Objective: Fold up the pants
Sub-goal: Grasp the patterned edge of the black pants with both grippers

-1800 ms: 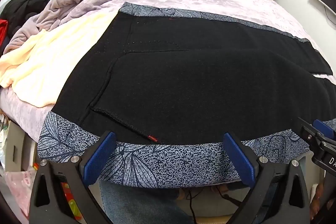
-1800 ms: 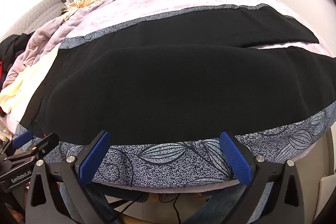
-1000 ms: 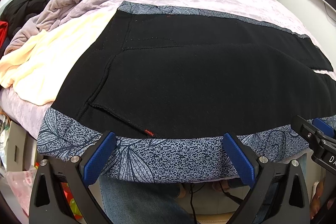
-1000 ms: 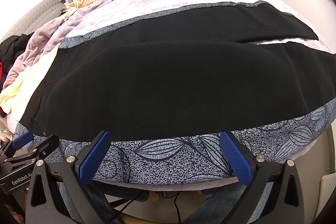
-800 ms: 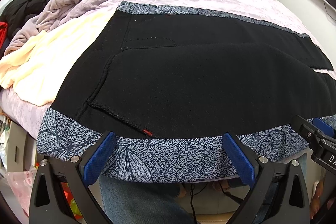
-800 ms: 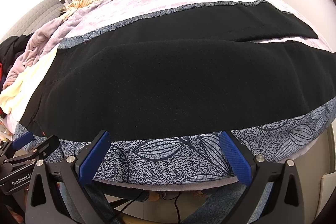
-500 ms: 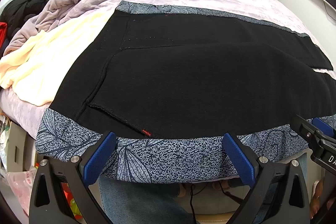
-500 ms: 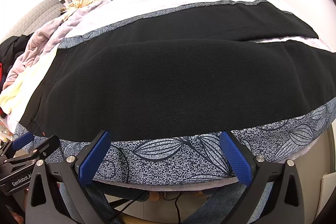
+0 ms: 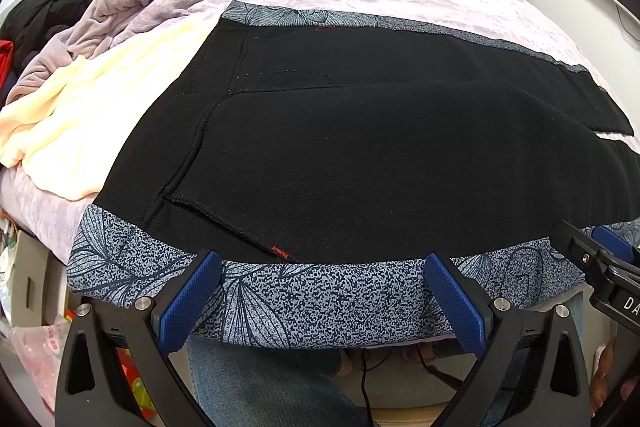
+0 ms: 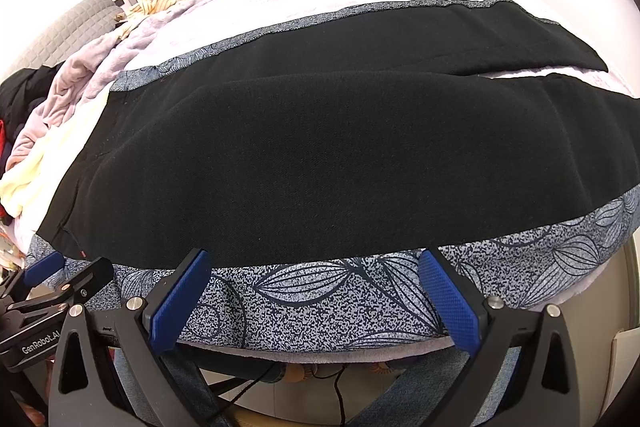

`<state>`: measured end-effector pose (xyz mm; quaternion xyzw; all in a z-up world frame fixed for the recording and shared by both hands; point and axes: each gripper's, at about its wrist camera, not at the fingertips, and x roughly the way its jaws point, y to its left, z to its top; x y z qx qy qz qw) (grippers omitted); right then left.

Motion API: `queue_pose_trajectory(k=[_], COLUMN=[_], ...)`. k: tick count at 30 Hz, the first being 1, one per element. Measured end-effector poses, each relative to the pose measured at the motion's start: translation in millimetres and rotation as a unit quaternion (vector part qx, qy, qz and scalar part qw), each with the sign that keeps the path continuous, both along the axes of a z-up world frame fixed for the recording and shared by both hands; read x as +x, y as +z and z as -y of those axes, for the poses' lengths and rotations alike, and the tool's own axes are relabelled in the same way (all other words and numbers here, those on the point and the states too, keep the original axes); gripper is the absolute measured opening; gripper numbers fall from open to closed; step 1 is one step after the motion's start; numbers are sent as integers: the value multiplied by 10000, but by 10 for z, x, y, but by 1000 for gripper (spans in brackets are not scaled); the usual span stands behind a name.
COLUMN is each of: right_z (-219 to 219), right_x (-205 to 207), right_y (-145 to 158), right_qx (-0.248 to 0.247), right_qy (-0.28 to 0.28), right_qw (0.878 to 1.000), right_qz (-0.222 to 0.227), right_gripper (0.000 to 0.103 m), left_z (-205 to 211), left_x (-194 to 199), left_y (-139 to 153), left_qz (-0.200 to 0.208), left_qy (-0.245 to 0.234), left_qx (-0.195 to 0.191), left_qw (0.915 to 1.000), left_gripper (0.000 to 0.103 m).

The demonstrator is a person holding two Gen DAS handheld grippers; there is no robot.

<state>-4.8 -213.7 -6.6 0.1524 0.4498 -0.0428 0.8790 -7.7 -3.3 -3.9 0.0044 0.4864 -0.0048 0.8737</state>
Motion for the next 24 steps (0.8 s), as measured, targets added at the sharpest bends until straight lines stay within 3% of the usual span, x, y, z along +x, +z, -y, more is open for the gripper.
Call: queue_pose_trajectory(k=[6, 18, 24], right_z=[-2, -73, -1], right_x=[-7, -61, -110], right_y=[2, 64, 96], right_qx=[22, -167, 87], right_qy=[0, 66, 91], right_qw=[10000, 9994, 9993], right_qz=[0, 294, 339], right_gripper=[103, 103, 103], left_z=[-50, -137, -184], left_x=[-39, -171, -197], left_y=[18, 33, -18], left_qz=[139, 180, -201], left_qy=[13, 52, 54], left_qx=[-167, -107, -173], left_qw=[9998, 9998, 9996], left_gripper=[102, 102, 102])
